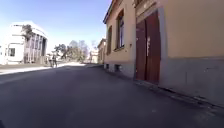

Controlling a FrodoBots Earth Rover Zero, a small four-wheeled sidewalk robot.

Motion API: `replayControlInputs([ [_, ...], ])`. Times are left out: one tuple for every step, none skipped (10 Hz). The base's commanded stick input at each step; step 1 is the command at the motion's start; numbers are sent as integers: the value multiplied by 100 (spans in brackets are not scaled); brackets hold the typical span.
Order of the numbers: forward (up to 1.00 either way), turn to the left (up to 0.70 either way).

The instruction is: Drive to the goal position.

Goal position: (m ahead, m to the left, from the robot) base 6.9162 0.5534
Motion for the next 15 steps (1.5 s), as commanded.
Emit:
replayControlInputs([
  [70, 0],
  [70, 0],
  [70, 0],
  [70, 19],
  [70, 35],
  [70, 35],
  [70, 35],
  [70, 35],
  [70, 35],
  [70, 35],
  [70, 23],
  [70, 0],
  [70, 0],
  [70, 0],
  [70, 0],
])
